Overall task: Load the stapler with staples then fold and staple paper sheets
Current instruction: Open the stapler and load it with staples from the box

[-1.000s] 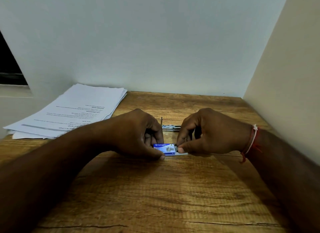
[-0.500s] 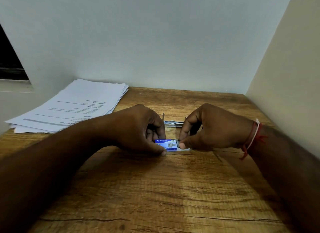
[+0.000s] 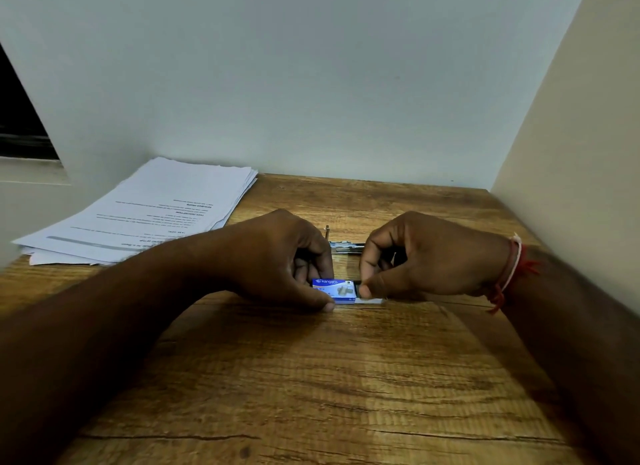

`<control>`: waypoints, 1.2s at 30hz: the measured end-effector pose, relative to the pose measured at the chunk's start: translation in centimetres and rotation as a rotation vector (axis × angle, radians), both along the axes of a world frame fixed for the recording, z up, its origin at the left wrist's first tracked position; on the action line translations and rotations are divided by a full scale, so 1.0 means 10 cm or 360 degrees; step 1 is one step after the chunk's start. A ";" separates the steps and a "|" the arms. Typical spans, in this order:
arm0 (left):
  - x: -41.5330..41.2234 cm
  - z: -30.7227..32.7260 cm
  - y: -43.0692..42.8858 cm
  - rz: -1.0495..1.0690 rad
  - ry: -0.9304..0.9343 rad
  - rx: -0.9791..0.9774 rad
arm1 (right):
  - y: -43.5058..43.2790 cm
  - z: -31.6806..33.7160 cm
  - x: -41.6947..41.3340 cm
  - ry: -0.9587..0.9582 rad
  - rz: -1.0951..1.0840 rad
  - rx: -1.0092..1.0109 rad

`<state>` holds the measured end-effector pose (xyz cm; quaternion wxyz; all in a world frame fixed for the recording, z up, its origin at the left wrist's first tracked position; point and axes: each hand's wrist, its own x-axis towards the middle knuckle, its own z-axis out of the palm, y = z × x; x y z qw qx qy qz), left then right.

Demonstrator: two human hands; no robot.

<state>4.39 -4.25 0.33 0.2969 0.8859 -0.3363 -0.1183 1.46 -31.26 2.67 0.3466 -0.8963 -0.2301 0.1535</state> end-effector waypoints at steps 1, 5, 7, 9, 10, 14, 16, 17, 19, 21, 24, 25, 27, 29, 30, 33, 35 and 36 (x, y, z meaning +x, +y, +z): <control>0.00 0.00 0.00 -0.0001 -0.0003 0.0005 | -0.01 0.00 0.00 0.0023 0.0019 0.0007; 0.01 0.01 -0.01 -0.0003 -0.0022 0.0029 | -0.04 0.00 0.01 0.0099 0.0067 -0.0027; 0.01 0.01 0.00 0.0005 -0.0019 0.0012 | -0.06 0.00 0.02 0.0154 0.0092 -0.0040; 0.00 0.00 0.00 0.0003 -0.0013 0.0016 | -0.07 -0.01 0.03 0.0209 0.0115 -0.0038; 0.00 0.01 0.00 0.0000 -0.0014 0.0023 | -0.07 -0.01 0.03 0.0218 0.0124 -0.0028; 0.00 0.01 0.00 -0.0006 -0.0025 0.0044 | -0.12 0.03 0.05 0.0053 0.0134 0.0062; -0.02 0.01 0.00 -0.0020 -0.0117 0.0027 | -0.17 0.04 0.07 -0.0037 0.0067 0.0176; -0.02 0.01 0.00 -0.0027 -0.0210 -0.0013 | -0.18 0.04 0.09 -0.0055 0.0035 0.0248; -0.03 0.02 0.00 -0.0037 -0.0437 -0.0132 | -0.17 0.02 0.12 -0.0060 0.0000 0.0421; -0.03 0.01 -0.03 -0.0041 -0.0599 -0.0323 | -0.13 -0.04 0.15 -0.0049 -0.0002 0.0628; -0.04 -0.07 -0.09 0.0060 -0.0542 -0.0631 | -0.05 -0.11 0.16 -0.0068 0.0005 0.0762; -0.04 -0.10 -0.11 0.0091 -0.0465 -0.0691 | -0.04 -0.14 0.16 -0.0080 -0.0008 0.0780; -0.04 -0.15 -0.14 0.0116 -0.0365 -0.0770 | -0.01 -0.18 0.17 -0.0094 -0.0056 0.0832; -0.03 -0.18 -0.16 0.0139 -0.0363 -0.0809 | 0.00 -0.21 0.18 -0.0095 -0.0083 0.0887; -0.02 -0.19 -0.17 0.0161 -0.0369 -0.0828 | 0.00 -0.22 0.19 -0.0093 -0.0088 0.0910; 0.00 -0.19 -0.17 0.0213 -0.0381 -0.0863 | -0.01 -0.23 0.20 -0.0085 -0.0115 0.0955; 0.01 -0.18 -0.17 0.0187 -0.0402 -0.0843 | -0.01 -0.24 0.19 -0.0063 -0.0112 0.0974; 0.02 -0.18 -0.16 0.0176 -0.0390 -0.0846 | 0.00 -0.24 0.18 -0.0076 -0.0118 0.0982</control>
